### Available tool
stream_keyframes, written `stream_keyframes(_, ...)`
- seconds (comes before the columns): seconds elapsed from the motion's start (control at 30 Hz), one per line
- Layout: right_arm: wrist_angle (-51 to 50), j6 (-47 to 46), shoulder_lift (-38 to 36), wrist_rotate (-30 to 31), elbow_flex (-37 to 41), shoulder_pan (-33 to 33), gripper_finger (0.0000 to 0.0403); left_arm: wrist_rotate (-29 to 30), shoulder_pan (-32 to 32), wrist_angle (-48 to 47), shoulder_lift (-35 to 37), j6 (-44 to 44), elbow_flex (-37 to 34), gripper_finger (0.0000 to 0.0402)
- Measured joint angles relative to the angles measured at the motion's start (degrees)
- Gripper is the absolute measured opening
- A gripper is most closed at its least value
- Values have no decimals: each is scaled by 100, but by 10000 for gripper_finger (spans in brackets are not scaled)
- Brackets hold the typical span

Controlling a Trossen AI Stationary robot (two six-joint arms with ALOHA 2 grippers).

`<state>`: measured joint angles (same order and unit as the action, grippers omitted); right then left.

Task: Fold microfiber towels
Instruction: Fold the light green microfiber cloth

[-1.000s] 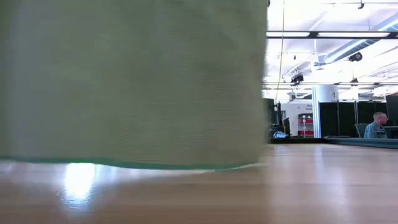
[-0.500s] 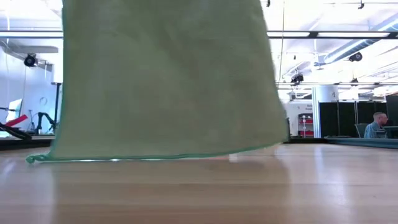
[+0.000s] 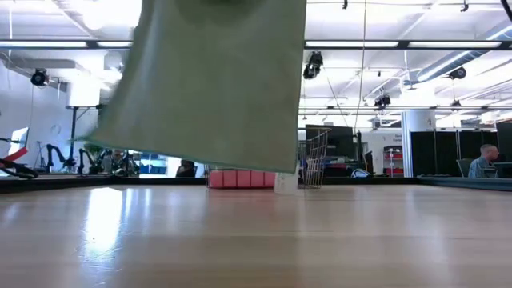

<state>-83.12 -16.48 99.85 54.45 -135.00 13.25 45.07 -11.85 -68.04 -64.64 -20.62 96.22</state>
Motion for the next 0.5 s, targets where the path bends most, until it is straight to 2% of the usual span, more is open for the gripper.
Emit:
stream_keyframes(0.13, 212, 561, -2, -2, 0, -290, 8, 684, 385, 8, -194, -878, 35, 1)
stream_keyframes(0.27, 462, 893, -2, -27, 0, -349, 8, 837, 510, -13, -405, -933, 18, 1)
stream_keyframes(0.4, 350, 476, 8, -395, 0, -210, 8, 691, 409, -207, -598, -116, 11, 1)
stream_keyframes(0.5, 25, -289, 48, -969, 19, -20, 8, -213, 211, -645, -730, 1111, 0, 1)
